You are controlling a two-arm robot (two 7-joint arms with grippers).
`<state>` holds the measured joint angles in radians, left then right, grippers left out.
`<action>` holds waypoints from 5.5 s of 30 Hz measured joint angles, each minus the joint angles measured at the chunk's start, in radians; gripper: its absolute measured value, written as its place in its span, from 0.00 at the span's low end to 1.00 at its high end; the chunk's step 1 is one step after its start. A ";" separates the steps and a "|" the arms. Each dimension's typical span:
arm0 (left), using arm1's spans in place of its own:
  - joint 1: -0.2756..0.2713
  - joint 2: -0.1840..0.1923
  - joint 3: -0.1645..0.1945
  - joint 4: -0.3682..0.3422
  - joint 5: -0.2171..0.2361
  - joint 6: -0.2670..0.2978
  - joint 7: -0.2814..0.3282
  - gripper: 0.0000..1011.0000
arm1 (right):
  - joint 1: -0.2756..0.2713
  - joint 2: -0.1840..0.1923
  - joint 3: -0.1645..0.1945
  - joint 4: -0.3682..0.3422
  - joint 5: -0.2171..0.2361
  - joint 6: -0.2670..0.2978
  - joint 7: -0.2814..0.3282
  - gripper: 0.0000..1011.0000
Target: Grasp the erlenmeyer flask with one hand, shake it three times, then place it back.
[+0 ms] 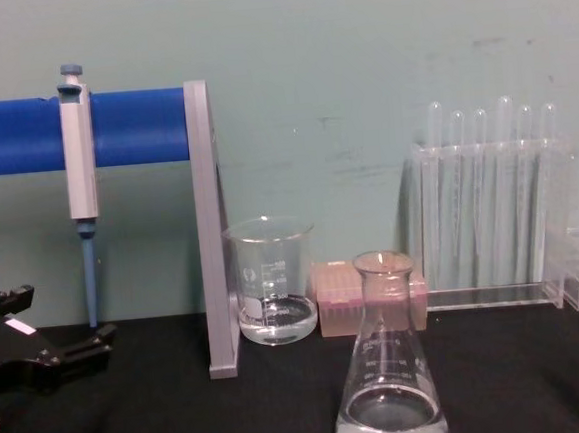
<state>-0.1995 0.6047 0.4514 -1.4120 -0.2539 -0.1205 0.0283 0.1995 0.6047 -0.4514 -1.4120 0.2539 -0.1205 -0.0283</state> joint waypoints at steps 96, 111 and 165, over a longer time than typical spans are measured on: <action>0.000 0.000 0.000 0.000 0.000 0.000 0.000 0.99 | 0.045 -0.107 0.044 -0.017 0.208 0.056 0.579 0.99; 0.000 0.000 0.000 0.000 0.000 0.000 0.000 0.99 | 0.149 -0.165 -0.003 0.102 0.187 0.047 0.639 0.99; 0.000 0.000 0.000 0.000 0.000 0.000 0.000 0.99 | 0.286 -0.247 -0.071 0.291 0.162 0.030 0.706 0.99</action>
<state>-0.1995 0.6047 0.4514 -1.4120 -0.2539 -0.1205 0.0283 0.4852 0.3576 -0.5229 -1.1205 0.4159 -0.0905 0.6774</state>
